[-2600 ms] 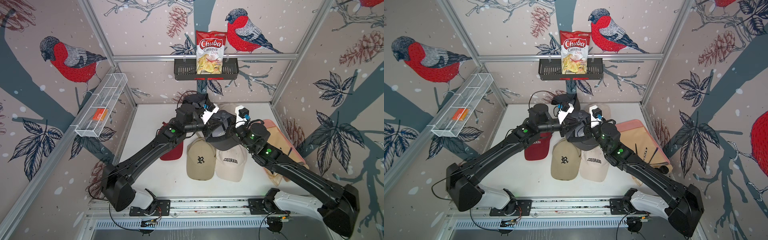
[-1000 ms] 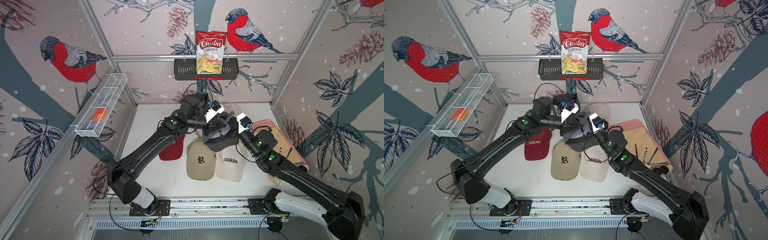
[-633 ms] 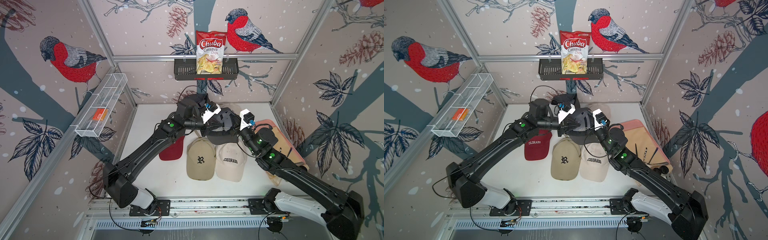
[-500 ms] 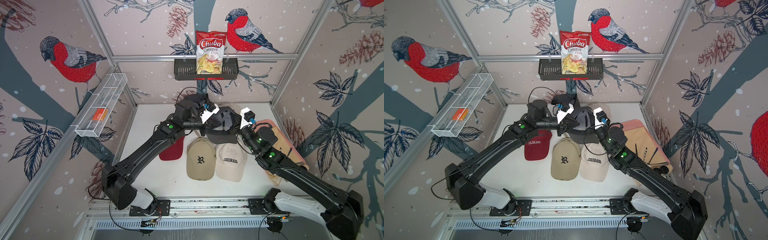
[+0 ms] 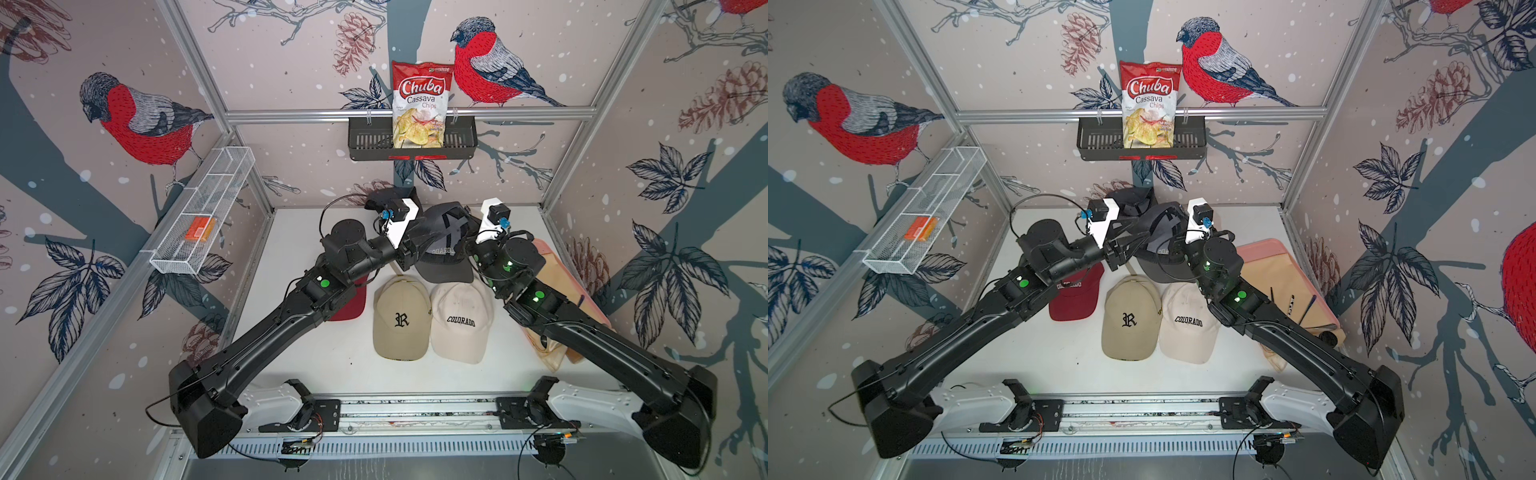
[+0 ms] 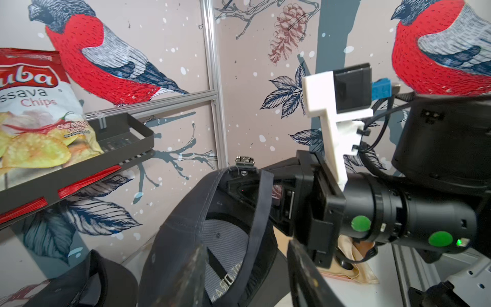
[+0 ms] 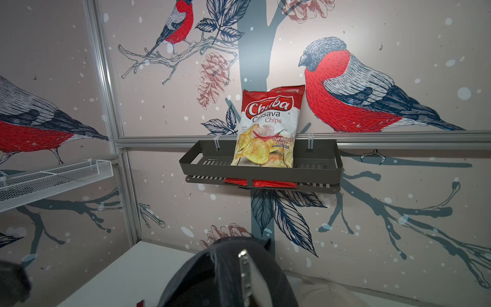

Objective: Open the adjustable buckle of the baseball cap
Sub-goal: Pull the adjustable strap on the baseball cap.

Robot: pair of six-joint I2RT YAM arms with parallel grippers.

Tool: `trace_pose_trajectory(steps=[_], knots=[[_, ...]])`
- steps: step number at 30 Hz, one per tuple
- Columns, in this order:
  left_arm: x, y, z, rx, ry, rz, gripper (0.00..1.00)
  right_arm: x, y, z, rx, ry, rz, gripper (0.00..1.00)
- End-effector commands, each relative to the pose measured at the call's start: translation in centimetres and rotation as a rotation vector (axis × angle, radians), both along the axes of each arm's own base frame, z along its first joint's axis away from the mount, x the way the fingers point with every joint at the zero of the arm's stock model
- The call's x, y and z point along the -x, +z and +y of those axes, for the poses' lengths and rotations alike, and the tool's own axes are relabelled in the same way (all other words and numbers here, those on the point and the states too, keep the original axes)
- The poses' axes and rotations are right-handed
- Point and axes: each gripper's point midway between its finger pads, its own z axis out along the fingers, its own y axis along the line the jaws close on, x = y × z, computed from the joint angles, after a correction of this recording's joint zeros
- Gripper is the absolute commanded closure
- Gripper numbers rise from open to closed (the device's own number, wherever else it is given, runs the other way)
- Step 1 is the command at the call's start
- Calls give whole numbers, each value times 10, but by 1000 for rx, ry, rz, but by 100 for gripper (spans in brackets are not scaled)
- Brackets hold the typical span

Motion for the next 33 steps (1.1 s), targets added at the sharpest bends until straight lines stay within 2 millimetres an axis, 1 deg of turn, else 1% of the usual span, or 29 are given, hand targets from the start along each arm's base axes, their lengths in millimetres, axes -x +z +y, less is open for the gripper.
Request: trace_pose_trajectory(steps=[1,3,5,9,11,12,13,15,16,20,23,26,29,33], knots=[[-8,6,20,60,130,-13,55,-8,4,-7,-71,-67,41,100],[-1,3,24,72,127,-20,58,-11,4,-9,-97,-87,54,100],[5,-1,23,66,126,-26,58,-15,4,-10,-125,-107,68,100],[13,-4,24,52,157,-51,58,-21,6,-8,-137,-137,89,100],[18,-4,21,65,145,-55,57,-25,6,-7,-147,-150,102,100],[20,-2,18,76,135,-52,57,-26,7,-7,-157,-153,105,100],[21,-14,12,59,119,-39,57,-26,10,-7,-172,-154,104,100],[23,-22,3,44,108,-35,59,-25,16,-9,-199,-163,100,100],[24,-25,-1,47,106,-36,60,-30,10,-4,-192,-168,113,100],[31,-35,-15,98,79,-48,62,-32,19,-2,-214,-183,106,100],[29,-47,-29,104,75,-24,62,-32,23,-2,-234,-204,104,100],[27,-55,-41,157,80,16,64,-30,26,-5,-267,-230,99,100],[26,-69,-55,171,95,28,63,-28,27,-6,-286,-246,96,100],[21,-82,-68,193,113,54,61,-27,30,-6,-296,-255,95,100]])
